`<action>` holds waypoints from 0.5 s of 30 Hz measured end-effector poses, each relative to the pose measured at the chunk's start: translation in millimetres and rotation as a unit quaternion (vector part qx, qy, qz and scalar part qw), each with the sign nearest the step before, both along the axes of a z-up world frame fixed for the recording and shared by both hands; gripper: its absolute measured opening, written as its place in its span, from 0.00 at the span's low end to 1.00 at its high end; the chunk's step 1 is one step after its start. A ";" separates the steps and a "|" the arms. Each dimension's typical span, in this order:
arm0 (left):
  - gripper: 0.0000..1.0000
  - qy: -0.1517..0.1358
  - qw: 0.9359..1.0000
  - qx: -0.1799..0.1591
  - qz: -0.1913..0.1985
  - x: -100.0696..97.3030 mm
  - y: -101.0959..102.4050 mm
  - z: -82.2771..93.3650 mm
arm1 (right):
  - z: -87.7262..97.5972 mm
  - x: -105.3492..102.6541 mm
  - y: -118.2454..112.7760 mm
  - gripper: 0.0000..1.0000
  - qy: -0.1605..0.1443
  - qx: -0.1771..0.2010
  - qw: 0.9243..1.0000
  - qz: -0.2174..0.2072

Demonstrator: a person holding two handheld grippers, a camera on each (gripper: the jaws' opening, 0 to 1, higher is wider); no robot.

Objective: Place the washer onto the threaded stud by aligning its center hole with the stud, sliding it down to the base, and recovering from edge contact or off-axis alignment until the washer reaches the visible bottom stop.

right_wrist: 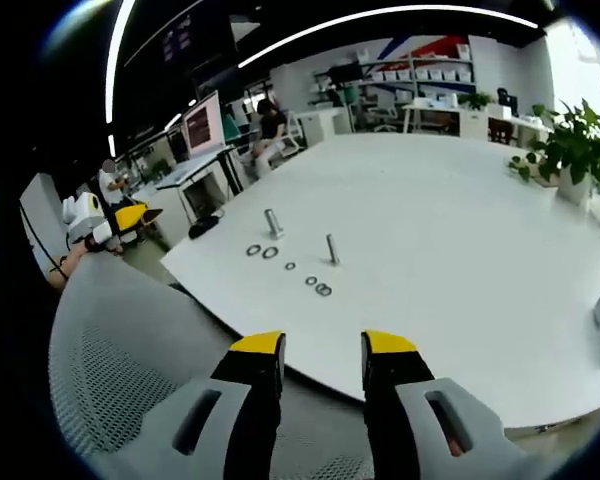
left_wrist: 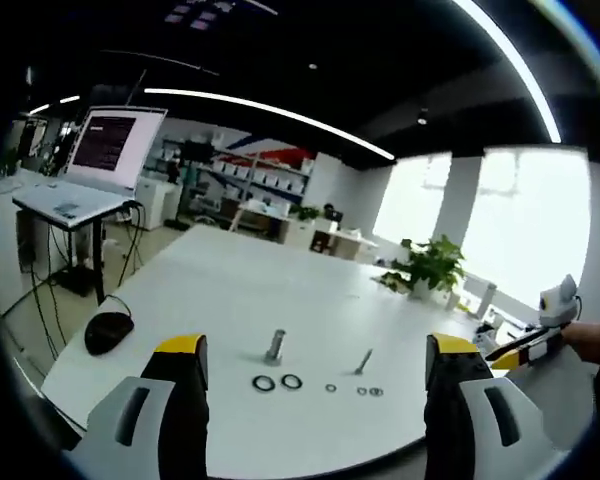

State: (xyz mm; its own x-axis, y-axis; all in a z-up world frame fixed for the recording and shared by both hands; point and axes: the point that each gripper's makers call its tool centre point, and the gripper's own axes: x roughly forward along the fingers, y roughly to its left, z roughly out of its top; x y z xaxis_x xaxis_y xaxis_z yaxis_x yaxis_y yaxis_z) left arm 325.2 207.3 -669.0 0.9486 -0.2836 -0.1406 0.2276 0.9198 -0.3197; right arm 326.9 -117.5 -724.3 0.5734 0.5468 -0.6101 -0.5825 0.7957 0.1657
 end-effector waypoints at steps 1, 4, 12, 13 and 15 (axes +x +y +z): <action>0.90 0.002 1.000 0.001 0.000 0.4 0.5 -0.6 | 0.8 2.4 -0.8 0.32 -0.003 -0.014 1.000 0.009; 0.90 0.012 1.000 0.005 -0.009 0.8 -3.3 -2.6 | 2.8 7.2 9.9 0.33 0.013 -0.019 0.998 0.053; 0.82 -0.018 1.000 -0.019 -0.013 2.0 -6.9 9.7 | -5.5 20.1 41.9 0.33 0.036 -0.048 0.987 0.149; 0.81 -0.019 0.999 -0.023 -0.013 1.5 -6.9 10.1 | -5.0 24.9 48.1 0.33 0.037 -0.047 0.987 0.151; 0.81 -0.024 0.999 -0.025 -0.016 1.6 -7.8 12.1 | -4.9 35.0 55.7 0.33 0.036 -0.048 0.986 0.156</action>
State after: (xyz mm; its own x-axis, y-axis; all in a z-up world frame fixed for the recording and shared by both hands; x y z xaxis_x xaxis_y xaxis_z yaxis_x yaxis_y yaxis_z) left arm 326.8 199.4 -656.9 0.9441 -0.3195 -0.0807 0.2728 0.8951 -0.3526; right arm 361.9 -61.7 -729.1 0.3408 0.6268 -0.7007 -0.7906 0.5944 0.1472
